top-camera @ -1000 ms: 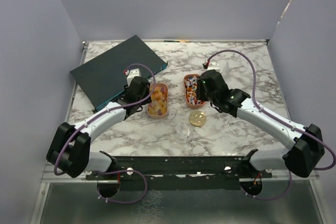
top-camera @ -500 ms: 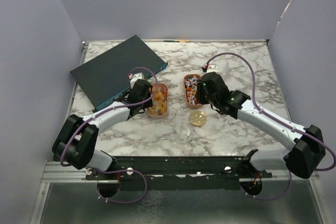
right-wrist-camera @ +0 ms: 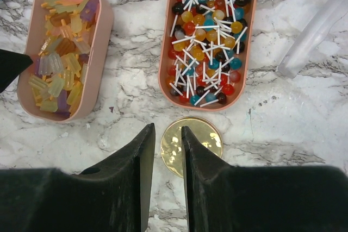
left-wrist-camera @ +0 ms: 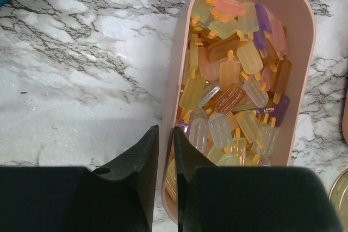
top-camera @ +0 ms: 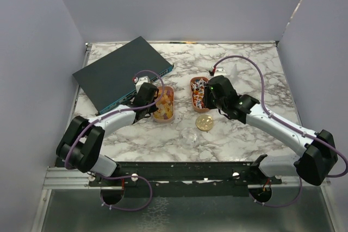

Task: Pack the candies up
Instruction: Move the storage box to the center of the board.

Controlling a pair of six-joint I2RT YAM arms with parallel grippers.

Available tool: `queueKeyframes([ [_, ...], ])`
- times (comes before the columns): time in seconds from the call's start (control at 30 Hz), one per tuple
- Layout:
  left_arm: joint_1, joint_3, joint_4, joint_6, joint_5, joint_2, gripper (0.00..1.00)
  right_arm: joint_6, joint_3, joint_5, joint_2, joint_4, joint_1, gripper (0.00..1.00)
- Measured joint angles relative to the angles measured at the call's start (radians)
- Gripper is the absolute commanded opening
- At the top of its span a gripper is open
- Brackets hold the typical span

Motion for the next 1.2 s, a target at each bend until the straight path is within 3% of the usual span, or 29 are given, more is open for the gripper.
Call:
queueKeyframes([
  [0.23,0.0,0.0,0.019,0.001,0.006,0.016,0.0,0.0,-0.001,0.0,-0.006,0.0,0.0,0.29],
  [1.2,-0.119,0.238,0.034,0.039,-0.012,0.249,0.02,0.004,-0.057,0.021,-0.191,-0.11,0.0,0.33],
])
